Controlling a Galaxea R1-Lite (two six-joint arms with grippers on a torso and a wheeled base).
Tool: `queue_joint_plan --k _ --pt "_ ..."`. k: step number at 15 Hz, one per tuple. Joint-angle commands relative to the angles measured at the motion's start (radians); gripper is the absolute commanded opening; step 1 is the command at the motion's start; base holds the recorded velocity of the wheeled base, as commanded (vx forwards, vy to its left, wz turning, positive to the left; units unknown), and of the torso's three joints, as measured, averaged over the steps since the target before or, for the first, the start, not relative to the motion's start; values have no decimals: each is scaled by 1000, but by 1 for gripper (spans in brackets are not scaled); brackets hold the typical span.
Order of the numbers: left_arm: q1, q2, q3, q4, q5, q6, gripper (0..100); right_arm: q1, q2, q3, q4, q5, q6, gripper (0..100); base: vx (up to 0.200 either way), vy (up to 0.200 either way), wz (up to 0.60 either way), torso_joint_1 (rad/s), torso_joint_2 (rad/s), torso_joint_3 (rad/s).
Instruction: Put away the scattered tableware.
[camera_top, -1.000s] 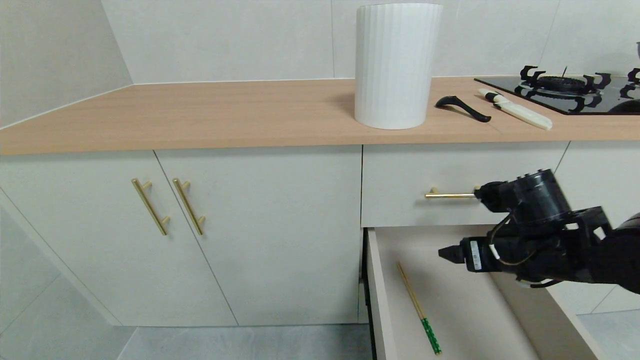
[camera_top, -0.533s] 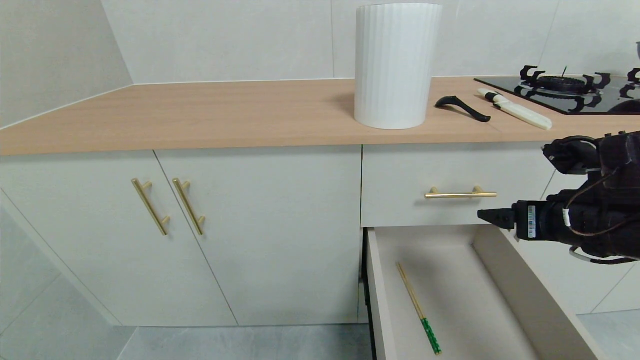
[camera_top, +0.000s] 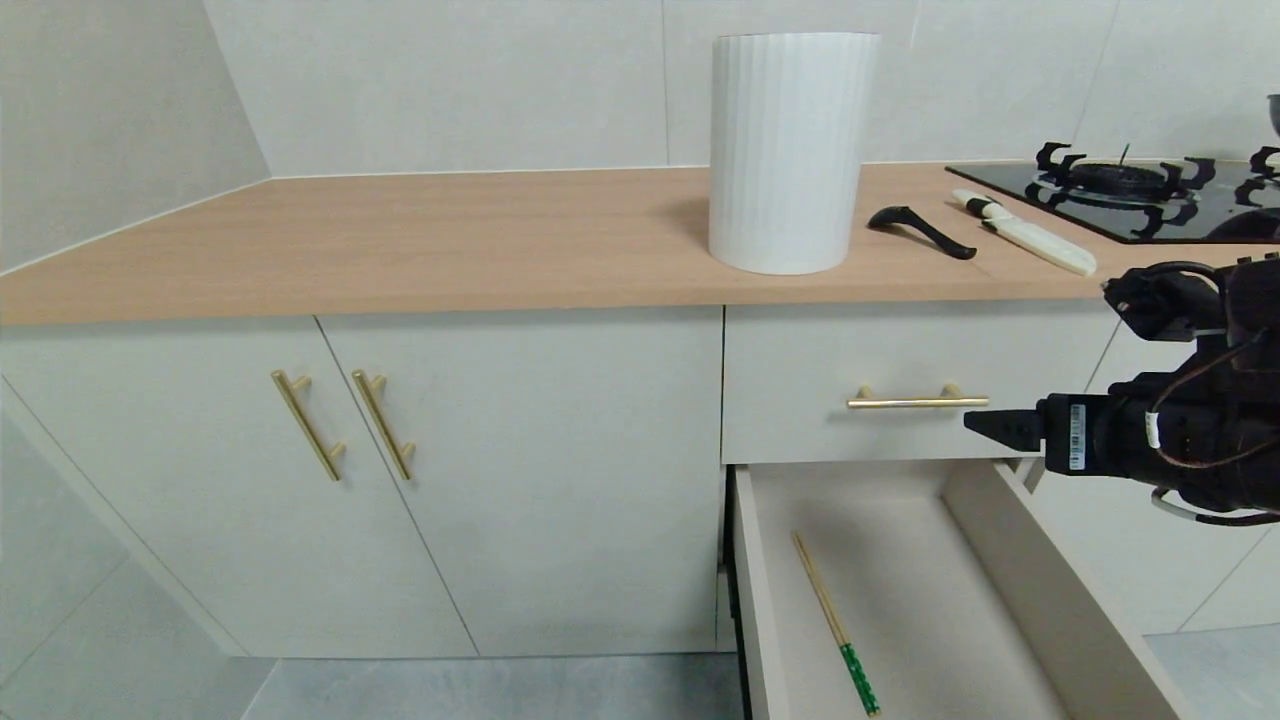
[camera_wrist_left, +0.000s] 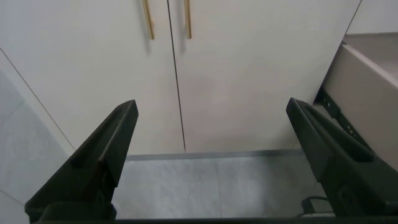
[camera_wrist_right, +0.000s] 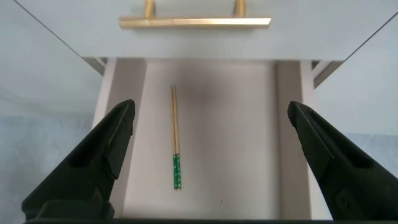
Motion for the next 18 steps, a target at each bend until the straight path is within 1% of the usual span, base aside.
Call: queue_joint_plan --k 1,6,16,18 --pt "0 1 0 0 0 0 100 0 -2 5 2 0 -9 100 0 0 0 85 -139 -276" --pt "0 1 0 0 0 0 100 0 -2 7 2 0 -18 100 0 0 0 129 -479 -305" --pt "0 1 0 0 0 0 100 -1 -4 11 0 3 -20 100 0 0 0 187 -479 -290" --pt "0 1 0 0 0 0 100 -3 -13 14 -1 3 -67 100 0 0 0 171 -390 -234"
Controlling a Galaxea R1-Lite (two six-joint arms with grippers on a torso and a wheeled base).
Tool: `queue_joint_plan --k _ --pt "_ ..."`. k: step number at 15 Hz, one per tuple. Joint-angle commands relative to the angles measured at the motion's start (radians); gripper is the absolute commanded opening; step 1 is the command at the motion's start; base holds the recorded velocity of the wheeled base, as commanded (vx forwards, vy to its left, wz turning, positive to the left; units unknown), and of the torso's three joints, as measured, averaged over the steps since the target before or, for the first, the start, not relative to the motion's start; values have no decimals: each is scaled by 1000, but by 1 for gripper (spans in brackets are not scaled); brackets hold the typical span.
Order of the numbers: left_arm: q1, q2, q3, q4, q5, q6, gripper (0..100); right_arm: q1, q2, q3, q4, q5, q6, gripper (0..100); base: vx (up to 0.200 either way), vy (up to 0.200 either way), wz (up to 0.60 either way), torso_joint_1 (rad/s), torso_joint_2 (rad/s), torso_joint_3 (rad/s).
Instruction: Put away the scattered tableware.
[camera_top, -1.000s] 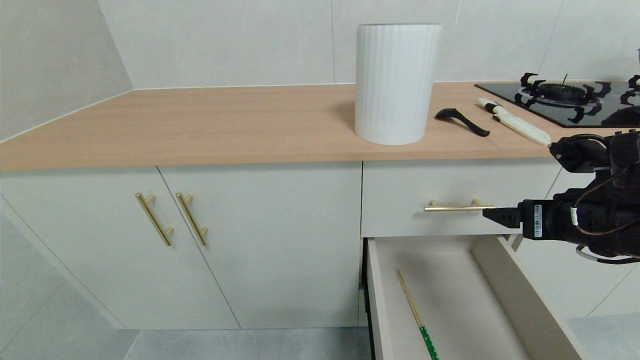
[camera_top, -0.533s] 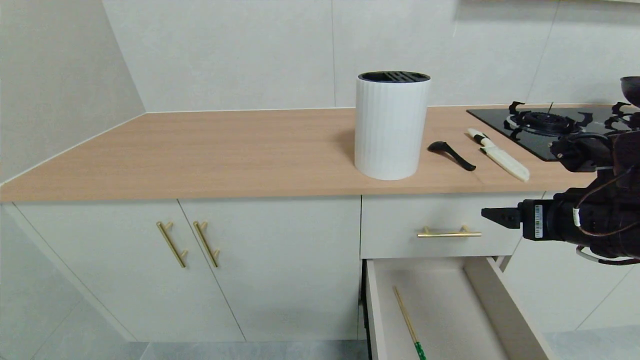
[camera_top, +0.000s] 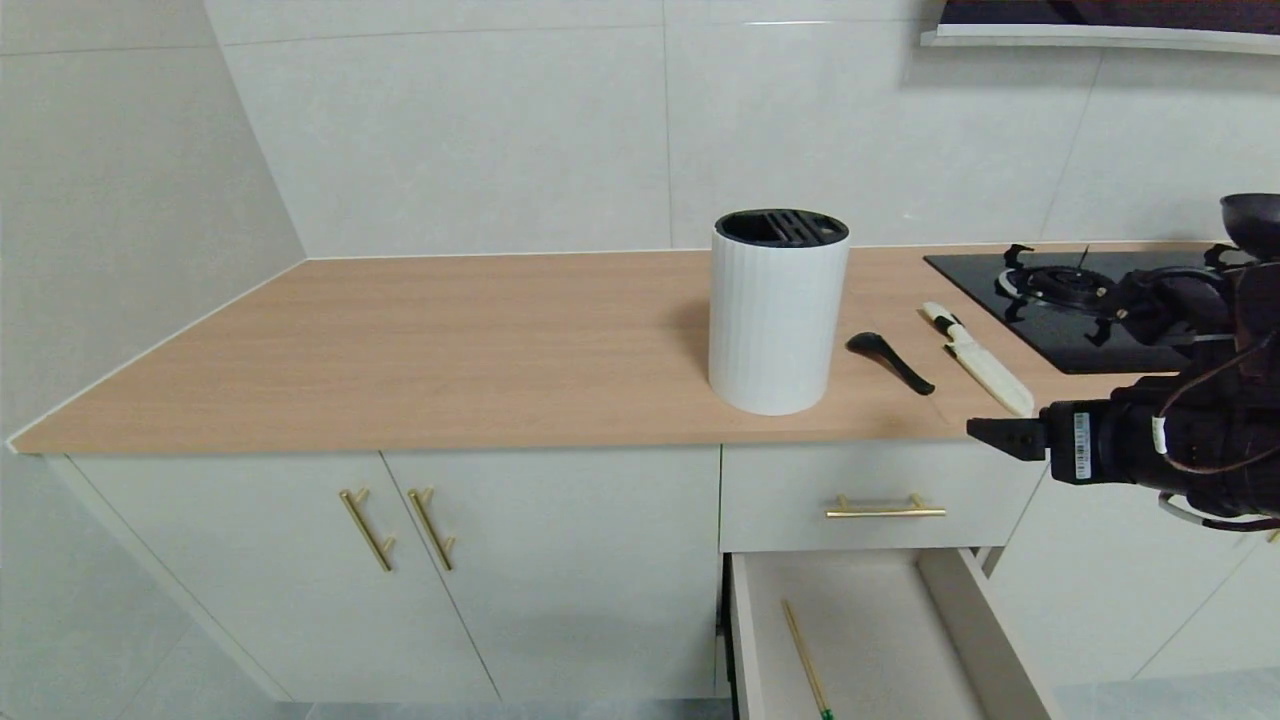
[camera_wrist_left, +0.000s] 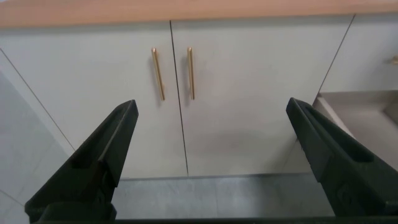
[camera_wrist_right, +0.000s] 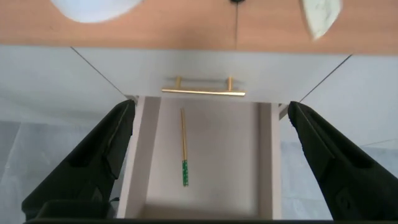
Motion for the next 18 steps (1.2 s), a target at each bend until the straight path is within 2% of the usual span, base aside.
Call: queue_joint_plan --k 1,4,6,7,8,10,12,18 --pt "0 1 0 0 0 0 100 -10 -1 -5 -5 2 -14 100 0 0 0 76 -159 -100" --pt "0 1 0 0 0 0 100 -77 83 -114 -138 45 -76 100 0 0 0 15 -27 -20" --pt "0 1 0 0 0 0 100 -131 160 -261 -147 192 -110 100 0 0 0 0 0 0" --pt "0 1 0 0 0 0 100 -134 165 -270 -147 201 -111 100 0 0 0 0 0 0" --pt "0 1 0 0 0 0 100 -165 243 -359 -155 270 -126 100 0 0 0 0 0 0" --pt "0 1 0 0 0 -2 100 -177 329 -373 -166 305 -136 100 0 0 0 0 0 0" --pt "0 1 0 0 0 0 100 -186 461 -376 -264 324 -169 100 0 0 0 0 0 0" --pt "0 1 0 0 -1 0 100 -194 611 -422 -284 325 -189 100 0 0 0 0 0 0"
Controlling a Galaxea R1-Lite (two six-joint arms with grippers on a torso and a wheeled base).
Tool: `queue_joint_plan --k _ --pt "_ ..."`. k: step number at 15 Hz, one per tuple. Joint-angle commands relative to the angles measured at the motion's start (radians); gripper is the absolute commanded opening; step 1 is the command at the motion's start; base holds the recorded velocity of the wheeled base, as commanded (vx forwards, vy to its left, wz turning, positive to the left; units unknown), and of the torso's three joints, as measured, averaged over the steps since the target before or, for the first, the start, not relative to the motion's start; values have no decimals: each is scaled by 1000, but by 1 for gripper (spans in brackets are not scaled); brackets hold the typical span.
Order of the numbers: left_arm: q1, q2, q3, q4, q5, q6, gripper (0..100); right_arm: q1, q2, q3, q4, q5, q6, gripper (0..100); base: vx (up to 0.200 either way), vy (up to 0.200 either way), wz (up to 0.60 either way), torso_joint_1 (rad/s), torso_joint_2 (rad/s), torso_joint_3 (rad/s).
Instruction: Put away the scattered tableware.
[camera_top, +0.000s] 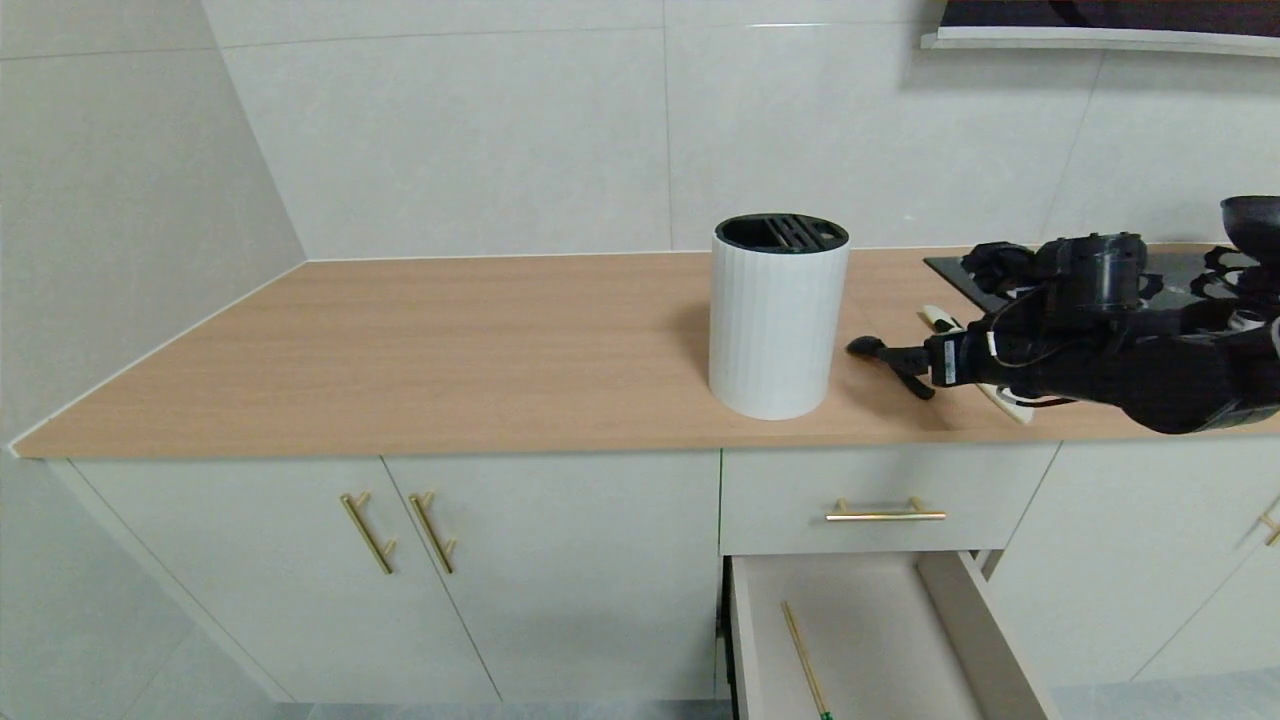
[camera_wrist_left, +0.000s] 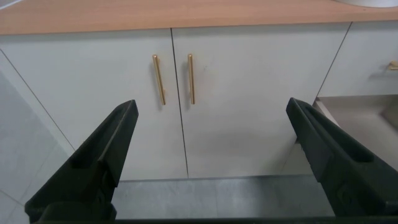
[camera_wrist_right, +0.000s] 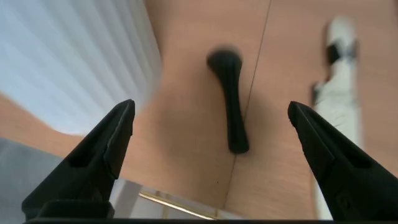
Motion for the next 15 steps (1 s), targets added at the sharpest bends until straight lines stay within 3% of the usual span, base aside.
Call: queue_joint_plan --k 1,15 --pt "0 1 0 0 1 0 100 -12 78 -26 0 0 -1 100 0 0 0 0 0 0" --pt "0 1 0 0 1 0 100 -36 218 -77 -115 -11 -24 100 0 0 0 0 0 0"
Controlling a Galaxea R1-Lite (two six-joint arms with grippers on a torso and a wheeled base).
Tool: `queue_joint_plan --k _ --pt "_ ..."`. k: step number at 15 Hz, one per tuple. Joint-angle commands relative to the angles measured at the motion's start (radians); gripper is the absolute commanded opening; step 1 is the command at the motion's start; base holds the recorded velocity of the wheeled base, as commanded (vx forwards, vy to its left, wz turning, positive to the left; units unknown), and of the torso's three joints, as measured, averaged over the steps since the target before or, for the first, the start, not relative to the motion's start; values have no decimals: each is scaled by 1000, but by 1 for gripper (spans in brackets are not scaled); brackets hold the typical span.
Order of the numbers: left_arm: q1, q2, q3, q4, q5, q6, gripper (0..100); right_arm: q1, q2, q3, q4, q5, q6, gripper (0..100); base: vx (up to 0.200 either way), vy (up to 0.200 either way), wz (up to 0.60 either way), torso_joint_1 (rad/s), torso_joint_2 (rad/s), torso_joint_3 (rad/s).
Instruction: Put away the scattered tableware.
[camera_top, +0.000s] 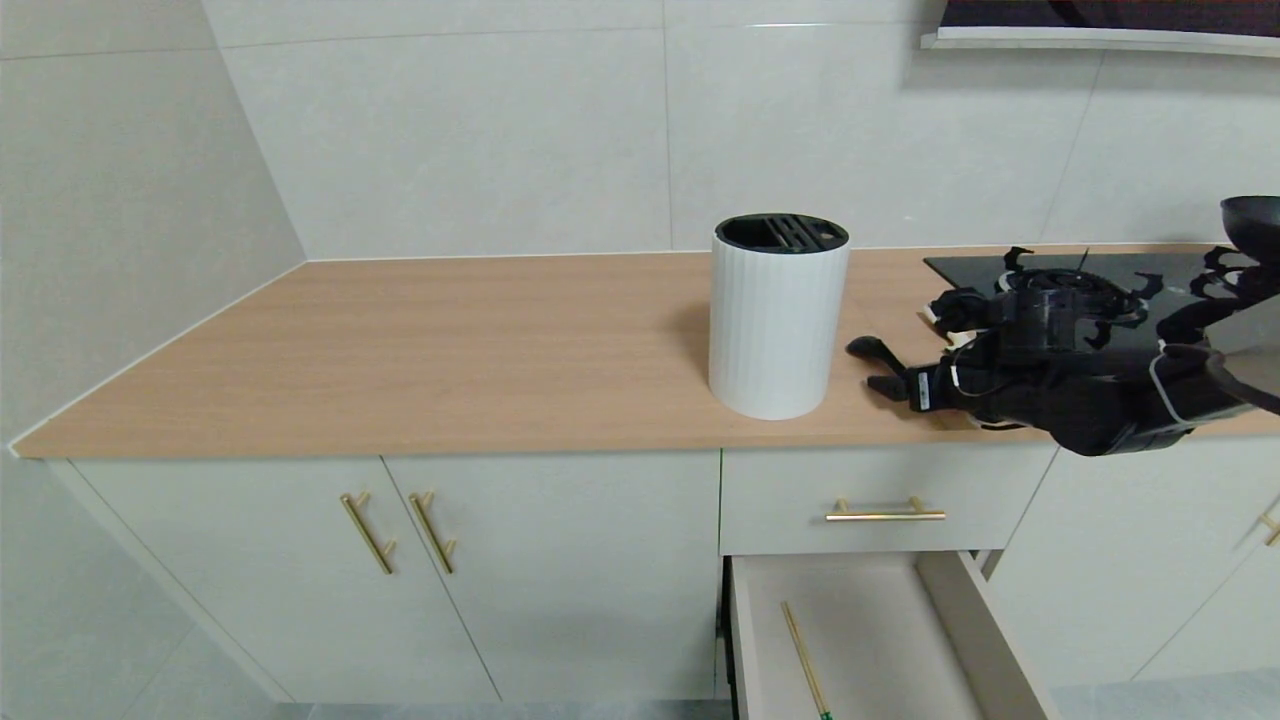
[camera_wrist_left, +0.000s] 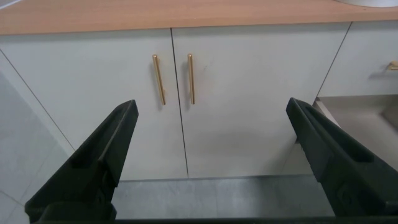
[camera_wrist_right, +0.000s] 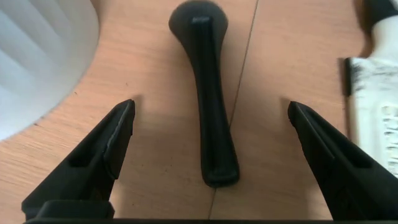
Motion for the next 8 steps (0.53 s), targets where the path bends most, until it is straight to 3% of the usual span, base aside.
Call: queue_joint_plan --k 1,6,7,8 --pt "0 1 0 0 1 0 100 0 12 -3 -3 -1 -2 100 0 0 0 0 0 0" --pt "0 1 0 0 -1 0 100 0 15 -3 -3 -2 -4 100 0 0 0 0 0 0" --pt "0 1 0 0 1 0 100 0 15 -3 -3 -2 -4 0 0 0 0 0 0 0" --pt "0 1 0 0 -1 0 100 0 16 -3 -3 -1 -2 0 0 0 0 0 0 0"
